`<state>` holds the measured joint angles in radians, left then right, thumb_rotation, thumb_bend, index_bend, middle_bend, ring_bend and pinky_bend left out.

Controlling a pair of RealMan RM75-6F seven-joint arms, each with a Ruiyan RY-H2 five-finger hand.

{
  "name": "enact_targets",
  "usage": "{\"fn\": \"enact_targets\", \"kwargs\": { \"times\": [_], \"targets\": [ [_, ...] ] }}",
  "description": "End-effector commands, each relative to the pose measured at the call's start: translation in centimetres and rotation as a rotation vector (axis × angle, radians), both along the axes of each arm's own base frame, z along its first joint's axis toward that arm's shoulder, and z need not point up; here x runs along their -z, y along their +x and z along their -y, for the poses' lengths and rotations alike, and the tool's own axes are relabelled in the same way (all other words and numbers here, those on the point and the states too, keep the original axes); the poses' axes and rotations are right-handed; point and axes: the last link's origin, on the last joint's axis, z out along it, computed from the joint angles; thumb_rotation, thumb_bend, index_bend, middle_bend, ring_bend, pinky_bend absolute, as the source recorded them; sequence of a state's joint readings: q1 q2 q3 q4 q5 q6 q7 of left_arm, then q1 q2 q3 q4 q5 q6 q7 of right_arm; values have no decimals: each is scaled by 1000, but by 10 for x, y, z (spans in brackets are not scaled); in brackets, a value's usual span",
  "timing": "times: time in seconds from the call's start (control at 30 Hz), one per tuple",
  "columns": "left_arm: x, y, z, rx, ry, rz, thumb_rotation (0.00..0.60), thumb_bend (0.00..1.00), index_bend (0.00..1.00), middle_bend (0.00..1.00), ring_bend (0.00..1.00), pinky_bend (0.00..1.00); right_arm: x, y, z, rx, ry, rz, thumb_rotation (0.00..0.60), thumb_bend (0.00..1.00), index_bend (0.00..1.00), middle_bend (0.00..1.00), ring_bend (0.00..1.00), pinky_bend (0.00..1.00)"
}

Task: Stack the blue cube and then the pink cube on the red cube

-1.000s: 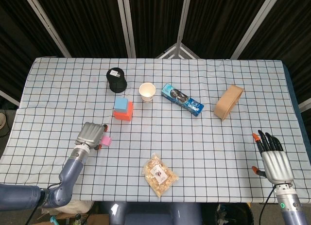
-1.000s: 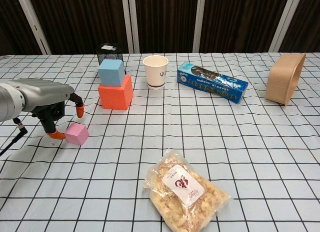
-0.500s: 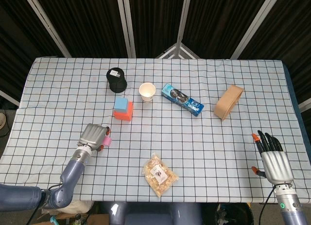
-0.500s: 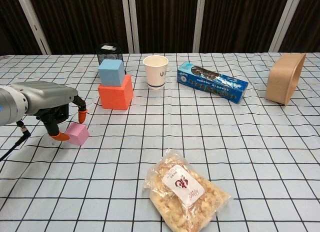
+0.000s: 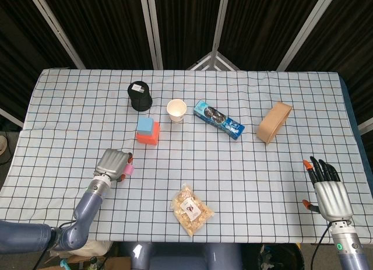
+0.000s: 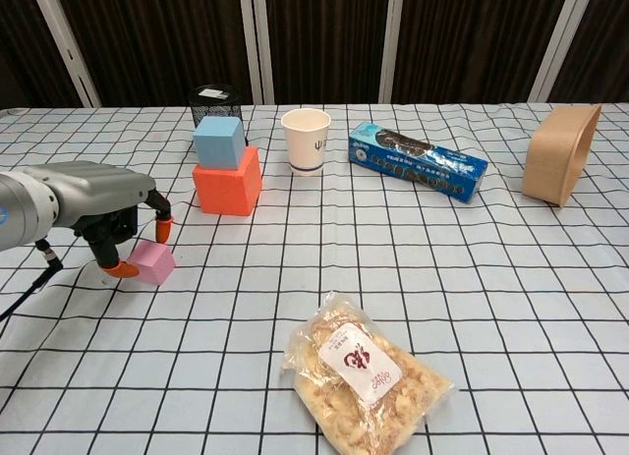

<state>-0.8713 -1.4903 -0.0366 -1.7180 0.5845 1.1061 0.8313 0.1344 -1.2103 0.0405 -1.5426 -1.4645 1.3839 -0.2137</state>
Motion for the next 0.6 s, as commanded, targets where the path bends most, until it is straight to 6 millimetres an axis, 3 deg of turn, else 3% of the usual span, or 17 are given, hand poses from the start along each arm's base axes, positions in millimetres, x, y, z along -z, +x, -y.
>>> {"fn": "enact_targets", "kwargs": {
  "times": [0.03, 0.6],
  "targets": [
    [0, 0, 0, 0, -1, -1, 600, 303, 393, 879, 697, 696, 0, 0, 0, -1, 0, 0, 600, 108, 0, 0, 0, 112],
    [-3, -2, 0, -6, 2, 2, 600, 304, 399, 880, 697, 696, 1, 0, 0, 0, 3, 0, 600, 108, 0, 0, 0, 112]
  ]
}}
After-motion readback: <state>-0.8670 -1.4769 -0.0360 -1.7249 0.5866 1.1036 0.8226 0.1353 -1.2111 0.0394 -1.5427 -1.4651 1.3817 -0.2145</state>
